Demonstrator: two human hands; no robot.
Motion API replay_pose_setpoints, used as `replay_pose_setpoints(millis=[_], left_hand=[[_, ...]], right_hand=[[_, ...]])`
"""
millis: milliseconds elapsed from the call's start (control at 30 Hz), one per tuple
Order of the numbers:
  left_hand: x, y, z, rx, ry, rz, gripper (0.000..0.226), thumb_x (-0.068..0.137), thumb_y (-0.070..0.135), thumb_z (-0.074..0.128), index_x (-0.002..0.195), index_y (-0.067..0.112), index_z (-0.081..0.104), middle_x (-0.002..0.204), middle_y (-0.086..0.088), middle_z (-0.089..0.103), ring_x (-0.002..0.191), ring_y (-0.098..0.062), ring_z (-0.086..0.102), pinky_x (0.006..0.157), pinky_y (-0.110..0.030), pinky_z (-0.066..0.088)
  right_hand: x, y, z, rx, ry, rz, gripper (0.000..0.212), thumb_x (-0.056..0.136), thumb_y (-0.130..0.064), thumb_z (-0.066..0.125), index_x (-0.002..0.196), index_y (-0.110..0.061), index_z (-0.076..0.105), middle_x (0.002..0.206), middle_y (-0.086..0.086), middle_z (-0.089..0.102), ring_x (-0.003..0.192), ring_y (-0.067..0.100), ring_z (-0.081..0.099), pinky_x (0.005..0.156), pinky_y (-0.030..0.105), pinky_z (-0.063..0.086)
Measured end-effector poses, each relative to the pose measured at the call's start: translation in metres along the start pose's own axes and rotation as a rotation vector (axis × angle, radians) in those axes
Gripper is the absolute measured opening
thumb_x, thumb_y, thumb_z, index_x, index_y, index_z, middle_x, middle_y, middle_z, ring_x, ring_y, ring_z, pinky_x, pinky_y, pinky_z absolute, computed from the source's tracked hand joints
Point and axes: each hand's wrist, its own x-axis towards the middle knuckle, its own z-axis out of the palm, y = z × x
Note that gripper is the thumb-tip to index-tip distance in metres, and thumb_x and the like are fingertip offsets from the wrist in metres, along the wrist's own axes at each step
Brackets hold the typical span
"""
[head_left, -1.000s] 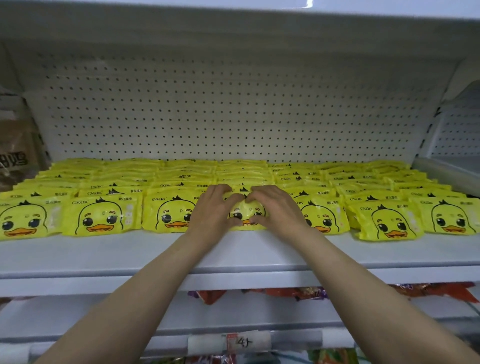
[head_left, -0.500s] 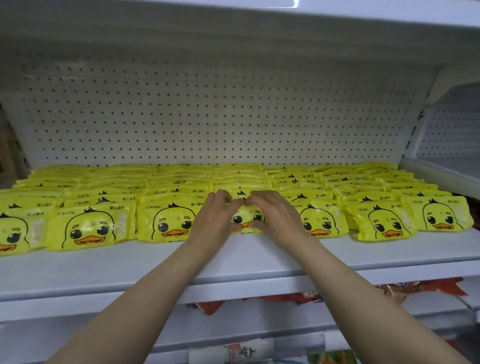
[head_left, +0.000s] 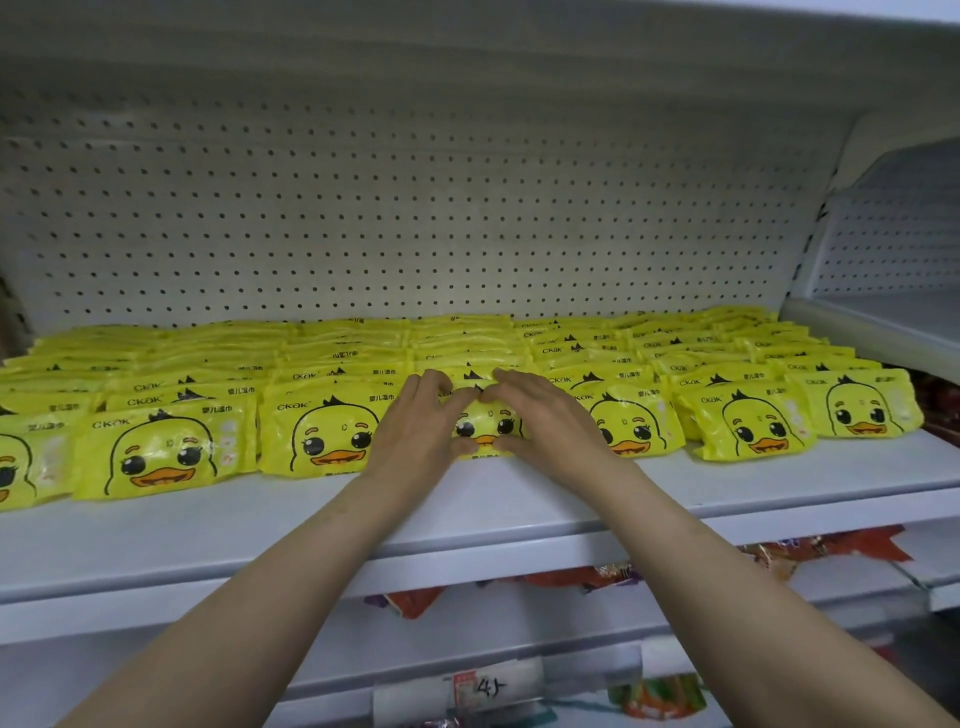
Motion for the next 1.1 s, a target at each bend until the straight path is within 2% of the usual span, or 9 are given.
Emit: replay_pose_setpoints(millis=[133, 233, 367, 533, 800, 1100], left_hand=[[0.010, 0.015, -0.004, 0.003, 0.078, 0.022, 0.064, 0.069, 0.046, 0.081, 0.124, 0.018, 0.063, 0.115, -0.011, 0.057, 0.101, -0.032, 0.054, 0.075, -0.040, 0.051], [0.021, 0.041, -0.001, -0.041, 0.085, 0.051, 0.064, 0.070, 0.048, 0.079, 0.124, 0.017, 0.062, 0.119, -0.013, 0.057, 0.103, -0.034, 0.054, 0.079, -0.043, 0.051], [0.033, 0.086, 0.013, -0.131, -0.060, 0.105, 0.067, 0.073, 0.049, 0.077, 0.132, 0.023, 0.057, 0.130, -0.011, 0.052, 0.118, -0.032, 0.048, 0.094, -0.044, 0.046], [0.047, 0.118, 0.035, -0.056, -0.156, 0.093, 0.073, 0.073, 0.051, 0.075, 0.139, 0.031, 0.049, 0.136, -0.006, 0.048, 0.125, -0.028, 0.041, 0.102, -0.038, 0.036], [0.053, 0.124, 0.047, 0.067, -0.104, 0.042, 0.077, 0.062, 0.047, 0.083, 0.132, 0.029, 0.057, 0.128, -0.007, 0.055, 0.116, -0.030, 0.049, 0.091, -0.040, 0.045], [0.073, 0.131, 0.059, 0.273, -0.030, -0.002, 0.079, 0.051, 0.047, 0.088, 0.122, 0.025, 0.061, 0.120, -0.009, 0.061, 0.106, -0.031, 0.056, 0.080, -0.041, 0.050]], right_hand=[[-0.006, 0.008, -0.027, 0.049, 0.035, 0.024, 0.052, 0.081, -0.036, 0.077, 0.129, -0.026, 0.061, 0.151, 0.001, 0.044, 0.141, 0.020, 0.036, 0.112, 0.031, 0.029], [-0.018, 0.031, -0.058, 0.029, 0.057, 0.117, 0.049, 0.083, -0.038, 0.075, 0.129, -0.027, 0.062, 0.150, 0.000, 0.046, 0.140, 0.020, 0.036, 0.110, 0.031, 0.029], [-0.041, 0.072, -0.087, -0.020, 0.005, 0.212, 0.050, 0.081, -0.039, 0.076, 0.128, -0.030, 0.062, 0.149, -0.002, 0.047, 0.140, 0.018, 0.035, 0.108, 0.029, 0.030], [-0.058, 0.107, -0.099, -0.041, -0.162, 0.148, 0.060, 0.074, -0.044, 0.081, 0.130, -0.032, 0.060, 0.146, -0.001, 0.050, 0.139, 0.018, 0.038, 0.110, 0.032, 0.031], [-0.056, 0.125, -0.084, -0.084, -0.151, -0.006, 0.062, 0.074, -0.040, 0.081, 0.131, -0.028, 0.060, 0.152, -0.001, 0.044, 0.140, 0.021, 0.037, 0.113, 0.032, 0.026], [-0.028, 0.141, -0.069, -0.154, -0.071, -0.068, 0.060, 0.064, -0.037, 0.086, 0.118, -0.023, 0.063, 0.143, 0.007, 0.053, 0.135, 0.029, 0.045, 0.107, 0.040, 0.039]])
